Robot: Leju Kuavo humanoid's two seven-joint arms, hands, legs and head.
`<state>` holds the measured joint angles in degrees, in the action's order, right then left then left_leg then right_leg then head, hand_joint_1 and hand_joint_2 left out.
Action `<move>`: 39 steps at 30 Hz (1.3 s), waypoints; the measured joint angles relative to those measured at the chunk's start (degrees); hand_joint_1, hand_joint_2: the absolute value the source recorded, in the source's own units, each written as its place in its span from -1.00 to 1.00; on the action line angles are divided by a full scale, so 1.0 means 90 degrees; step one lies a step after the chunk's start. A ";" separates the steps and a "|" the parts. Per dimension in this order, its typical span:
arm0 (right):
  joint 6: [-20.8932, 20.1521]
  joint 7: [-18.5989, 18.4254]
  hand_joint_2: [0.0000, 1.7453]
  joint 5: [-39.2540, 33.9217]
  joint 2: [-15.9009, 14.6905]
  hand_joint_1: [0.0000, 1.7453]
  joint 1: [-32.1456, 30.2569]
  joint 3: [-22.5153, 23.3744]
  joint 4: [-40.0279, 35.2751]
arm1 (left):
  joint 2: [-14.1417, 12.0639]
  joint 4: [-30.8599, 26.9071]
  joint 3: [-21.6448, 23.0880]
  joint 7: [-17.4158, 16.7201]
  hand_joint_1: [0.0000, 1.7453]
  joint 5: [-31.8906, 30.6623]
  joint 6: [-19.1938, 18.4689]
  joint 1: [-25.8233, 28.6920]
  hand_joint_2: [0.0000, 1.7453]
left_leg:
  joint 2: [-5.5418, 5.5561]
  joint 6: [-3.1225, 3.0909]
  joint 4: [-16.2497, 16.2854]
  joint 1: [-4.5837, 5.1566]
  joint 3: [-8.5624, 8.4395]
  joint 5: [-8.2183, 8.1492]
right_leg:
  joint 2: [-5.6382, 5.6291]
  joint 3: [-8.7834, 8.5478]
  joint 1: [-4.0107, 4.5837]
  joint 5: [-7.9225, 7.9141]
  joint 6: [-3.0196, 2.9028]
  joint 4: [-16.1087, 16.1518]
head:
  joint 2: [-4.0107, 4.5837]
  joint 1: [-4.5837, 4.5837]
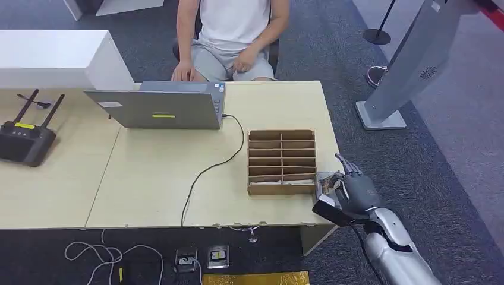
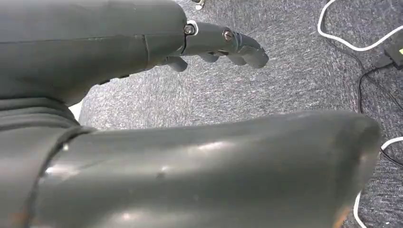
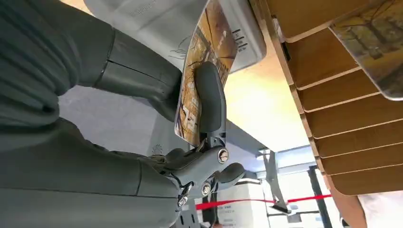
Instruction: Pass the card to the sensor for recognition and then transmit it.
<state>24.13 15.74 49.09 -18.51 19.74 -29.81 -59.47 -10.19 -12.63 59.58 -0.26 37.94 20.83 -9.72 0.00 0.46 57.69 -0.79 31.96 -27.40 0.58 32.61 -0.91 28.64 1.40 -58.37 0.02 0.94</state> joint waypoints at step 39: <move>-0.0930 -0.0036 1.00 0.0546 -0.0248 1.00 0.2588 0.0889 -0.1069 | 0.0010 0.0000 0.0000 0.0124 -1.00 -0.0197 0.0080 -0.0054 -1.00 | 0.0010 -0.0001 0.0001 0.0000 0.0040 0.0005 | 0.0015 0.0022 0.0000 -0.0006 0.0002 -0.0007 | 0.0000 -0.0002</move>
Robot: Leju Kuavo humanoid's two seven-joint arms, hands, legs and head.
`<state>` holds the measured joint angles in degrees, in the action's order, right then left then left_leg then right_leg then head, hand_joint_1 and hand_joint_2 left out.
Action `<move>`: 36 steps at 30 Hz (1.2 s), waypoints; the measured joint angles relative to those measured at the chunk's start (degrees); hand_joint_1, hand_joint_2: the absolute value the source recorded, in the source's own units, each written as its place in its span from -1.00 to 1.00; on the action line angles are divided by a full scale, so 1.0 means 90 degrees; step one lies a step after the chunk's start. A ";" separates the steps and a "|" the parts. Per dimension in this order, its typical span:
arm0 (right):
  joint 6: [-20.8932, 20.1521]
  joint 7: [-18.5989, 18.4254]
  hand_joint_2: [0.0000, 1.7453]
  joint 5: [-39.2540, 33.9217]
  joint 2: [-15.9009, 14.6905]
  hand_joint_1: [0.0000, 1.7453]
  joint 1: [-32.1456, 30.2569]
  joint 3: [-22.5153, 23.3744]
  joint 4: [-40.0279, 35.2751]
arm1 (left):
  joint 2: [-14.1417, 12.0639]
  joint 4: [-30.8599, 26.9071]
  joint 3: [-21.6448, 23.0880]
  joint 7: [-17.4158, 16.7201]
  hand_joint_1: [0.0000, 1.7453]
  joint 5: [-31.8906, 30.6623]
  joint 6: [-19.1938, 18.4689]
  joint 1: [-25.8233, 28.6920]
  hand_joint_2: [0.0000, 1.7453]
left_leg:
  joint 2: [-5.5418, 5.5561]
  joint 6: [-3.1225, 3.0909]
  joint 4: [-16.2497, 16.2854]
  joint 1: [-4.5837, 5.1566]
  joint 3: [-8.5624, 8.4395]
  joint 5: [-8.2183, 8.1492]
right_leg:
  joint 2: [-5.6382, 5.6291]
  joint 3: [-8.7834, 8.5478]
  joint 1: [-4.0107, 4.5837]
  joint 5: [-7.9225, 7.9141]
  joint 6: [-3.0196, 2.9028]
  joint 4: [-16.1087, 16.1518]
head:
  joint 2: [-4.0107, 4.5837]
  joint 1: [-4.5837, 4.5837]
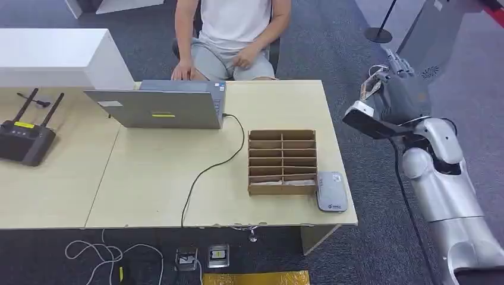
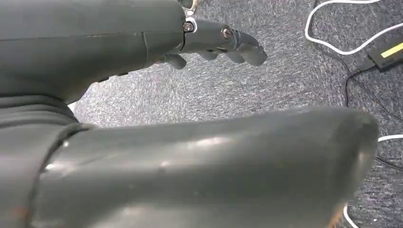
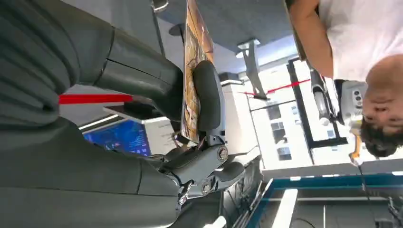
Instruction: Pass the card to the sensor for recognition and then transmit it.
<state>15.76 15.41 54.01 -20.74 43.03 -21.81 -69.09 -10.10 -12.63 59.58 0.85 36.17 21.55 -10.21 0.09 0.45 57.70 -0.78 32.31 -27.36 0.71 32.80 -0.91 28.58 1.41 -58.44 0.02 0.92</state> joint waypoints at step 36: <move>0.0609 0.0337 1.00 0.1137 0.2897 1.00 0.3232 -0.0850 0.4073 | -0.0061 0.0000 0.0146 -0.0296 -1.00 -0.0534 -0.0340 -0.0393 -1.00 | 0.0010 0.0000 0.0000 -0.0002 0.0020 0.0010 | 0.0016 0.0025 0.0003 0.0002 -0.0002 -0.0008 | 0.0000 0.0005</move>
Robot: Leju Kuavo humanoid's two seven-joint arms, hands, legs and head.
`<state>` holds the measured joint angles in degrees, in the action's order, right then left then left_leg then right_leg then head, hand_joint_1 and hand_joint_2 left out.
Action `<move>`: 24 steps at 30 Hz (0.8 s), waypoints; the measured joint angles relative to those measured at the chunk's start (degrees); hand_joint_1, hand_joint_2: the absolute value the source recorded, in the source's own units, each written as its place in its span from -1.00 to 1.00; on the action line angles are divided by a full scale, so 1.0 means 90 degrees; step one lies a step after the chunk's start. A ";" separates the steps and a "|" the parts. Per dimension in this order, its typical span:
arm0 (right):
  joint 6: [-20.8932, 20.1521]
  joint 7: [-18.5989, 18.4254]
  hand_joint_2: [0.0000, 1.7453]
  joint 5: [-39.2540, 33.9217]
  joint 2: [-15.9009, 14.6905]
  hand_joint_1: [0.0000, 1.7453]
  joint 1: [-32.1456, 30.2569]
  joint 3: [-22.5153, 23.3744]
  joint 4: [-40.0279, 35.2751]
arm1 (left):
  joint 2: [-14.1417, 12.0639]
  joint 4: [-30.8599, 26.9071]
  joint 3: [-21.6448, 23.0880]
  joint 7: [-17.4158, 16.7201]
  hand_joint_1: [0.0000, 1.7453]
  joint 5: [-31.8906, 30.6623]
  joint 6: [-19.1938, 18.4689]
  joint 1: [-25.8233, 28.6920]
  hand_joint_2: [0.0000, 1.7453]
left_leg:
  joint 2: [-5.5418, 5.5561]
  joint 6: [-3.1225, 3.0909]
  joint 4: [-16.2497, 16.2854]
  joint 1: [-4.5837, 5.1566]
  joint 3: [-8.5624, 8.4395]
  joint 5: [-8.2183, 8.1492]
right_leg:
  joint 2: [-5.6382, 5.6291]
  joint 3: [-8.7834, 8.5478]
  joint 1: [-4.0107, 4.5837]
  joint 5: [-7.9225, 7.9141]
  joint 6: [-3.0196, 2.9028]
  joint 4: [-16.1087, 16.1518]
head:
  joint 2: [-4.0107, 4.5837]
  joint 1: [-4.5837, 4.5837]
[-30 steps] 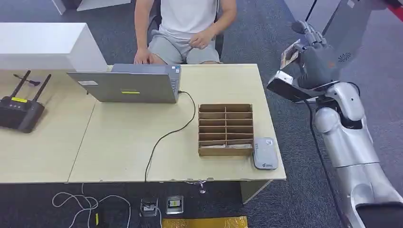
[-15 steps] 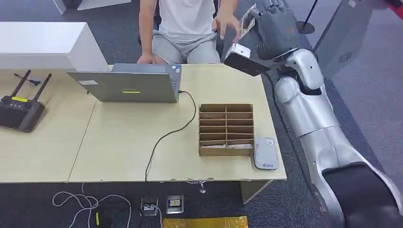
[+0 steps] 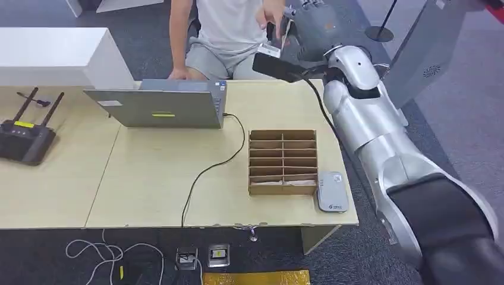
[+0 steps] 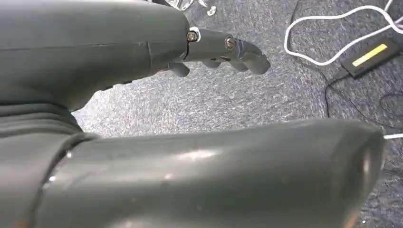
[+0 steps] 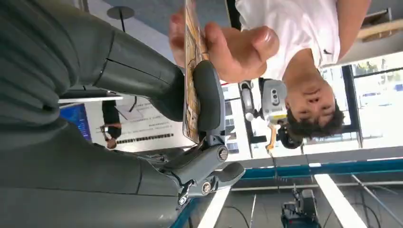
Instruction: Pass the card to the sensor for recognition and then transmit it.
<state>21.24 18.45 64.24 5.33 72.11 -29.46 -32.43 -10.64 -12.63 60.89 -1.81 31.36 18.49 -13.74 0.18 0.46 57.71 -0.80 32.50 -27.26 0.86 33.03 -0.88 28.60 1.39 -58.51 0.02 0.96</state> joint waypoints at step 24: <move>-0.0136 -0.0236 1.00 0.0073 0.0440 -1.00 0.0080 -0.0160 0.0983 | 0.0015 0.0000 0.0012 0.0000 -1.00 0.0277 0.0177 0.0133 -1.00 | -0.0002 0.0000 0.0000 0.0000 0.0002 0.0000 | -0.0003 0.0004 0.0001 0.0001 -0.0001 0.0000 | 0.0000 0.0000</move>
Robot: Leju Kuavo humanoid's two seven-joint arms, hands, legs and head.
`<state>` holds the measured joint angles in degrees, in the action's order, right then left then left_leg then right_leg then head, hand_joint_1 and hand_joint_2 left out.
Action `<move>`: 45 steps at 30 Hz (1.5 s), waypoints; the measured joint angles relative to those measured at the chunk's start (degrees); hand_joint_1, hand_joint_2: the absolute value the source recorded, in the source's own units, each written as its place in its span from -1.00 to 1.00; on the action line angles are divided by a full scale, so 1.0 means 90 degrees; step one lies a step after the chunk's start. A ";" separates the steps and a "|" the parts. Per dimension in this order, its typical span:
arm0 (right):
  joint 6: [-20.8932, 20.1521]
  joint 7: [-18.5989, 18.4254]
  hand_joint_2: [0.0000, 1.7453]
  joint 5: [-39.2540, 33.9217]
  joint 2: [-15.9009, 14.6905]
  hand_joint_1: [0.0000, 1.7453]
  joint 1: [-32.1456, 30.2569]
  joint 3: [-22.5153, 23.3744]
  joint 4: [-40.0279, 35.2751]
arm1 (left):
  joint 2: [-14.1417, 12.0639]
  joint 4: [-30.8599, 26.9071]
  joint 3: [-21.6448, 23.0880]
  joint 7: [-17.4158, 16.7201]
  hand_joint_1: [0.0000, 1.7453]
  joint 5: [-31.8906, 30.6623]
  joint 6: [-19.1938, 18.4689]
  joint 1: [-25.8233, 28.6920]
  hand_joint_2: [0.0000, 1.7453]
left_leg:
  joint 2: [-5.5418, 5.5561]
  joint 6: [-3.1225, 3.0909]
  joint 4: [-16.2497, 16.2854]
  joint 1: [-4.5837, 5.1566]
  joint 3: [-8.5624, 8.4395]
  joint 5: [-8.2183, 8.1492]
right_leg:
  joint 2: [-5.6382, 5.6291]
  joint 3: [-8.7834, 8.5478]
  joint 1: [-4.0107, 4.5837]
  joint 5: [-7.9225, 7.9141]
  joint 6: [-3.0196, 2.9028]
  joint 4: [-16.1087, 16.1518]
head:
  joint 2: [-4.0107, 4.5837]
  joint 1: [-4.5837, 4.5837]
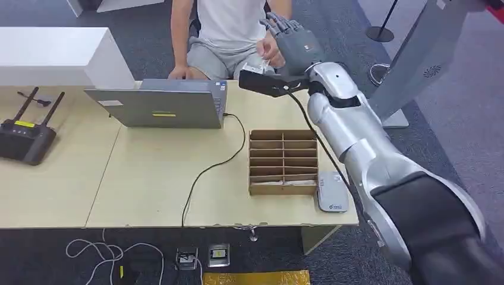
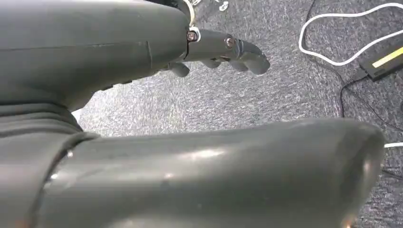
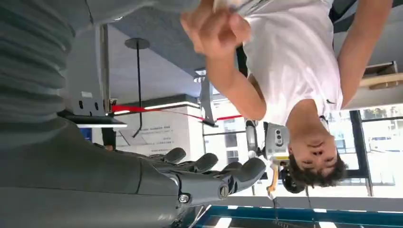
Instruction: Pass the card to the sensor for recognition and then transmit it.
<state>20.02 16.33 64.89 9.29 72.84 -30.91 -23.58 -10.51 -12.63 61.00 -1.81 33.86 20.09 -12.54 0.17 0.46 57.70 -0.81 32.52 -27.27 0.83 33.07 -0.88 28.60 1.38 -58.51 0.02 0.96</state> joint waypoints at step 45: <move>-0.2363 -0.0986 1.00 -0.5814 -0.1795 -1.00 -0.3818 0.1552 -0.6417 | 0.0231 0.0034 -0.0182 0.0129 -1.00 0.0561 0.0406 0.0365 -1.00 | -0.0015 0.0010 0.0002 -0.0001 -0.0022 -0.0014 | -0.0027 -0.0006 0.0000 -0.0001 -0.0002 0.0012 | 0.0000 0.0000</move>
<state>-1.25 7.45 12.56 -6.86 38.48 -16.94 -81.34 -8.44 -12.33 59.36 -0.66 38.91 23.74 -9.26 0.03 0.55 57.72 -0.82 32.32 -27.39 0.59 33.02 -0.87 28.59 1.37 -58.40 0.02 0.96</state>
